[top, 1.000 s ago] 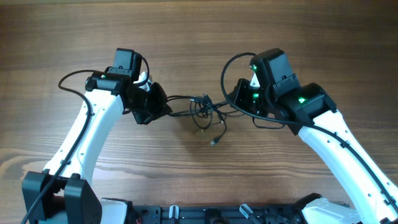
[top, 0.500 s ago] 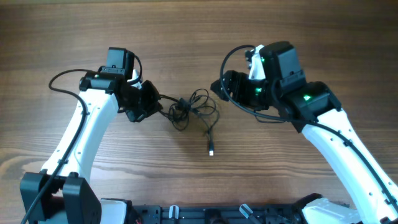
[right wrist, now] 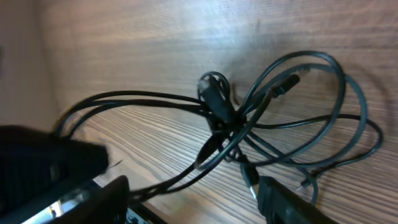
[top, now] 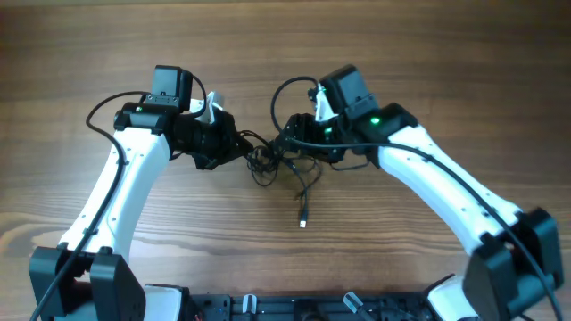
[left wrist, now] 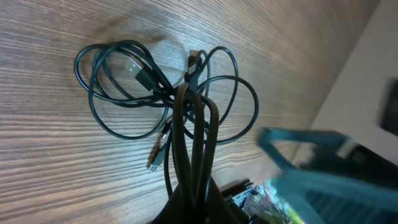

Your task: Untangle cables

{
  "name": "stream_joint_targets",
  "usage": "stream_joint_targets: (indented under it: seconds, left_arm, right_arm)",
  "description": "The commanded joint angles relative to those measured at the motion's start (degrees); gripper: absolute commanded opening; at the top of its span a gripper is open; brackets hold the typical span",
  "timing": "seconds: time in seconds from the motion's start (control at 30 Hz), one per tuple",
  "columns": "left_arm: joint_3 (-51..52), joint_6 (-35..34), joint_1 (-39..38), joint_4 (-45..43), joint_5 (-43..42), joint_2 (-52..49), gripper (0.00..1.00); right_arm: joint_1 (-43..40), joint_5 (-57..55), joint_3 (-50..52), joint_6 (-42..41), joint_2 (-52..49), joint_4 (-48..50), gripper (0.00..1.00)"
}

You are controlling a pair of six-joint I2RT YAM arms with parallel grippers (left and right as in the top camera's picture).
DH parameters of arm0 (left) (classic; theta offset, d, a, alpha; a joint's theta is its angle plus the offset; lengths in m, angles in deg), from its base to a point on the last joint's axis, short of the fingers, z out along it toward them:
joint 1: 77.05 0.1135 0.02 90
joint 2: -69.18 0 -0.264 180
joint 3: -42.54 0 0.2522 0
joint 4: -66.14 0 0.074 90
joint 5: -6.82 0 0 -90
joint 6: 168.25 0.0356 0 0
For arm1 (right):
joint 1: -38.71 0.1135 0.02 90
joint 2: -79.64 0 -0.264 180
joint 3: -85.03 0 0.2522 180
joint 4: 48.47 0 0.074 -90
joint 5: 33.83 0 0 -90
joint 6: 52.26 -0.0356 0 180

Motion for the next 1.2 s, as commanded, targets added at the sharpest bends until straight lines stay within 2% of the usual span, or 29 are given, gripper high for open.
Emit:
stream_joint_targets:
  seconds: [0.0,0.23,0.3,0.33,0.37,0.47,0.57,0.67,0.8,1.03,1.17]
  left_arm:
    - [0.2,1.6,0.0,0.1,-1.9,-0.1,0.04]
    - [0.2,1.6,0.0,0.1,-1.9,-0.1,0.04]
    - [0.2,1.6,0.0,0.1,-1.9,-0.1,0.04]
    - [0.2,1.6,0.0,0.1,-1.9,-0.1,0.04]
    - [0.2,1.6,0.0,0.1,-1.9,-0.1,0.04]
    - [0.2,1.6,0.0,0.3,1.1,-0.1,0.04]
    - [0.2,0.8,0.0,1.8,9.0,-0.1,0.04]
    - [0.2,-3.7,0.0,4.2,20.4,-0.1,0.04]
    - [0.2,-6.8,0.0,5.3,30.6,-0.1,0.04]
    - [0.2,-6.7,0.0,4.8,31.8,-0.1,0.06]
    - [0.2,-8.2,0.0,4.6,31.8,-0.1,0.09]
  right_arm:
    - [1.1,1.6,-0.2,-2.2,-4.2,2.0,0.62]
    - [2.0,3.2,-0.2,-2.3,-7.6,7.0,0.39]
    - [2.0,2.7,-0.2,-2.2,-7.7,7.2,0.26]
    - [2.0,2.5,-0.2,-2.2,-7.7,7.3,0.13]
    - [2.0,2.4,-0.2,-2.1,-7.7,7.4,0.05]
    - [1.9,2.7,-0.2,-1.9,-7.5,7.9,0.05]
    - [1.2,6.9,-0.2,-1.4,-6.0,10.6,0.05]
    - [-1.0,10.4,-0.2,-0.6,-1.1,13.3,0.05]
    - [-5.9,10.2,-0.2,1.1,8.8,11.9,0.05]
    - [-13.3,13.4,-0.2,-2.5,23.1,8.6,0.04]
    - [-14.9,15.6,-0.2,-4.3,27.4,8.6,0.04]
